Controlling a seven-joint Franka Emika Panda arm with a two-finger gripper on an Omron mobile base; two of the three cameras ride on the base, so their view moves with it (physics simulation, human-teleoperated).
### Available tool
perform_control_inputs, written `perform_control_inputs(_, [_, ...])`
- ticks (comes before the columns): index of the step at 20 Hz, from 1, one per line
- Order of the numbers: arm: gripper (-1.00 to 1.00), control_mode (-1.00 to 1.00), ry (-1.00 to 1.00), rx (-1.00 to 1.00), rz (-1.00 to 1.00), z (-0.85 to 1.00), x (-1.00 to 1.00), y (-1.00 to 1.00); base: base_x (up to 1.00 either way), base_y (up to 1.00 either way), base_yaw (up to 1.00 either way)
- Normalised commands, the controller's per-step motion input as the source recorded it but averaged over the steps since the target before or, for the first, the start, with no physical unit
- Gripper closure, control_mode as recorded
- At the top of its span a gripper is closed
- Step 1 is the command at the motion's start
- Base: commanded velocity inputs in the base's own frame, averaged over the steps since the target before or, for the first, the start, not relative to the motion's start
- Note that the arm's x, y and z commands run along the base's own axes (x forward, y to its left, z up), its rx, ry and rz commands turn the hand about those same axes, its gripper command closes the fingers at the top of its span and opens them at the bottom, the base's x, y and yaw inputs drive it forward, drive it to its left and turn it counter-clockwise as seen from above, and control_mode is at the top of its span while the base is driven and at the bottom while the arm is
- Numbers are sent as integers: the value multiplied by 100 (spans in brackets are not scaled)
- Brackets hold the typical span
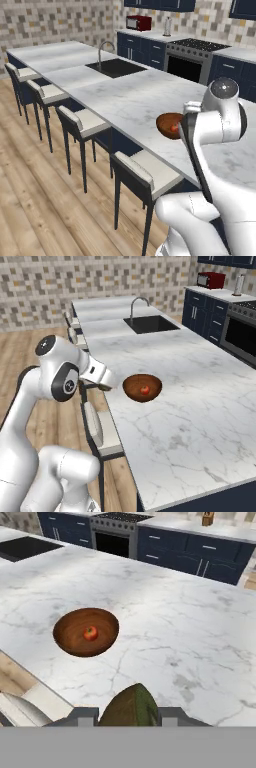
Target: Retrieve the apple and kiwi from the fridge and place them into the bowl on the dining table.
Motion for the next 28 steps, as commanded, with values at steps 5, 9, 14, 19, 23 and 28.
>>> perform_control_inputs(5, [100, -100, 15, 19, 0, -1, 77, -47, 0, 0, 0])
perform_control_inputs(9, [100, -100, 13, 20, 3, -21, 97, -20, 0, 0, 0])
perform_control_inputs(14, [100, -100, 6, 12, 3, -30, 100, -8, 0, 0, 0])
perform_control_inputs(19, [100, -100, 1, 4, 0, -49, 100, -6, 0, 0, 0])
perform_control_inputs(23, [100, -100, 0, 0, 0, -58, 97, -14, 0, 0, 0])
perform_control_inputs(28, [100, -100, 4, 0, 0, -46, 80, -22, 0, 0, 0])
